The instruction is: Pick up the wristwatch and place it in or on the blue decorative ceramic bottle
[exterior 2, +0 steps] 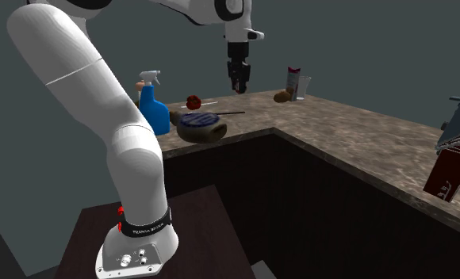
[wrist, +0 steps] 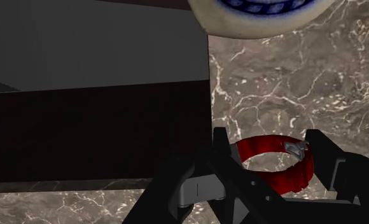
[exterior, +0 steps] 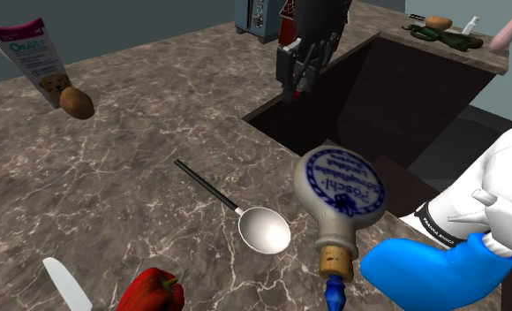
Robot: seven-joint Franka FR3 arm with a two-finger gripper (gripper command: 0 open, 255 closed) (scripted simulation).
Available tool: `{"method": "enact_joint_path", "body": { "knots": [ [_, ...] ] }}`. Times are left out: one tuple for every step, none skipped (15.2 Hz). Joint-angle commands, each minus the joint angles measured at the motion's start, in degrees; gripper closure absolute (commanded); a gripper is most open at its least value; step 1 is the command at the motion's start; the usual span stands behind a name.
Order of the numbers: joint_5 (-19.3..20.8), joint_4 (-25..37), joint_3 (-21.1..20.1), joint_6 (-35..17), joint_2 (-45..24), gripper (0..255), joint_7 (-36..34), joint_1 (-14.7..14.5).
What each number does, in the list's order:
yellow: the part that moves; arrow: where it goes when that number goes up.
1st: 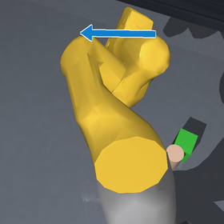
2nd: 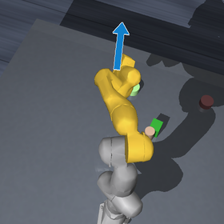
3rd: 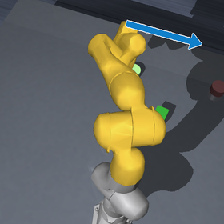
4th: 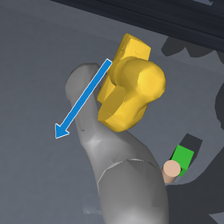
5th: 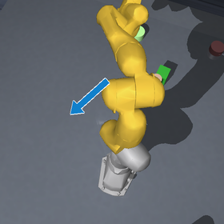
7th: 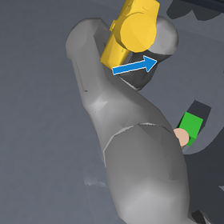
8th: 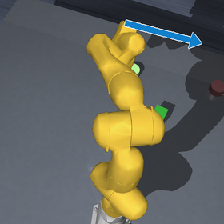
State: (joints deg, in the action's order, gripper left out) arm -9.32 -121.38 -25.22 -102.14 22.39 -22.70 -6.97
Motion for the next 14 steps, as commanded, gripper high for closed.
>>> {"method": "enact_joint_path", "body": {
  "knots": [
    [0.09, 1.66, 0.12, 1.67, 0.00, 255, -0.13, 0.04],
    [0.15, 2.47, 0.19, 2.43, -0.05, 255, -0.16, 0.09],
    [0.22, 3.29, 0.25, 3.19, -0.12, 255, -0.19, 0.13],
    [0.29, 4.12, 0.32, 3.95, -0.19, 255, -0.23, 0.17],
    [0.36, 4.96, 0.38, 4.71, -0.28, 255, -0.27, 0.21],
    [0.43, 5.82, 0.43, 5.47, -0.39, 255, -0.31, 0.26],
    [0.51, 6.69, 0.49, 6.23, -0.50, 255, -0.36, 0.31],
    [0.59, 7.57, 0.54, 6.99, -0.63, 255, -0.41, 0.35],
    [0.67, 8.46, 0.58, 7.74, -0.77, 255, -0.46, 0.40],
    [0.75, 9.37, 0.62, 8.50, -0.93, 255, -0.52, 0.45],
    [0.80, 9.98, 0.64, 9.01, -1.04, 255, -0.56, 0.48],
    [0.04, 8.47, 0.56, 9.26, 0.86, 255, -0.89, -0.05],
    [-0.71, 7.04, 0.47, 9.56, 2.73, 255, -1.26, -0.59],
    [-1.45, 5.68, 0.36, 9.91, 4.57, 255, -1.66, -1.17]
  ]
}}
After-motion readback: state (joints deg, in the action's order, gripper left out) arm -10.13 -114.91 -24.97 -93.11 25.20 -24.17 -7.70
